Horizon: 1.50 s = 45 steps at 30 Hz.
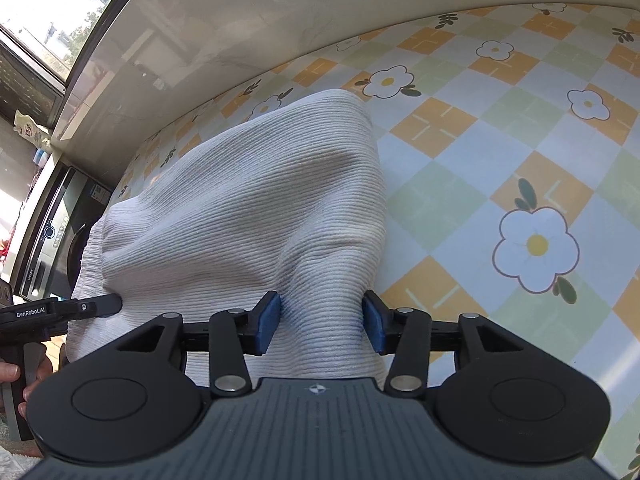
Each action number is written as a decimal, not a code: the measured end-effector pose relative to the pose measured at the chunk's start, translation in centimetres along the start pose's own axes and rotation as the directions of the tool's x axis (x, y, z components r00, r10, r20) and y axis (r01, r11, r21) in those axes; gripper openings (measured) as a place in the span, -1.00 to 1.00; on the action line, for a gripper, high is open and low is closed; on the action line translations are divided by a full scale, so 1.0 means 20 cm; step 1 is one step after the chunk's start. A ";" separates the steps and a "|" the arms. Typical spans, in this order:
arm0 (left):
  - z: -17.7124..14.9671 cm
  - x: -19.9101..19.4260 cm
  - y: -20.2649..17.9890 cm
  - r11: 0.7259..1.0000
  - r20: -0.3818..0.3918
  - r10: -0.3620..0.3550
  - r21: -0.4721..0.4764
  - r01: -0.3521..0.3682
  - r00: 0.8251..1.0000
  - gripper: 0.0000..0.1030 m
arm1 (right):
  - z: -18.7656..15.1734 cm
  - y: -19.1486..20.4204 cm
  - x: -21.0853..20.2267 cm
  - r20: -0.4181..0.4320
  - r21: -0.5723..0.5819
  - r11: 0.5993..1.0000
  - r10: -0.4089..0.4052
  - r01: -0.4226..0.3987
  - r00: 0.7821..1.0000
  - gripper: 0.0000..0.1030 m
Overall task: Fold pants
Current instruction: 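Close both grippers on the edges of the folded cream pants stack, then lift the folded pants with both grippers and carry them over the yellow chair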
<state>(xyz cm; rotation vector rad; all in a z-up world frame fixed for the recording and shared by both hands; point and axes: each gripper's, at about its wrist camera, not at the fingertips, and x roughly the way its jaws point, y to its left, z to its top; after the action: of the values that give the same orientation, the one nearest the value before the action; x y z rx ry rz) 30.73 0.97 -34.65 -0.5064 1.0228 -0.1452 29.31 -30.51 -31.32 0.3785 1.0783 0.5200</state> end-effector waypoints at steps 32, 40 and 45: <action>0.03 0.11 0.19 0.985 -0.036 -0.170 0.008 0.170 0.985 0.48 | 0.03 0.17 0.14 -0.083 0.003 0.996 -0.090 0.090 0.993 0.62; 0.01 0.08 0.21 0.984 -0.022 -0.178 0.009 0.178 0.984 0.27 | -0.03 0.35 0.18 -0.088 -0.075 0.987 -0.147 0.141 0.985 0.50; -0.05 -0.04 0.19 0.993 0.026 -0.115 0.001 0.115 0.993 0.14 | -0.07 0.44 0.16 -0.079 -0.154 0.979 -0.146 0.133 0.986 0.11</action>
<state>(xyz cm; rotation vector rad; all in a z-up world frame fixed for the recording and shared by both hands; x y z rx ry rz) 29.00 4.31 -36.26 -0.5665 0.9681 -0.2403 27.38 -21.42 -29.57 0.1487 1.1364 0.4920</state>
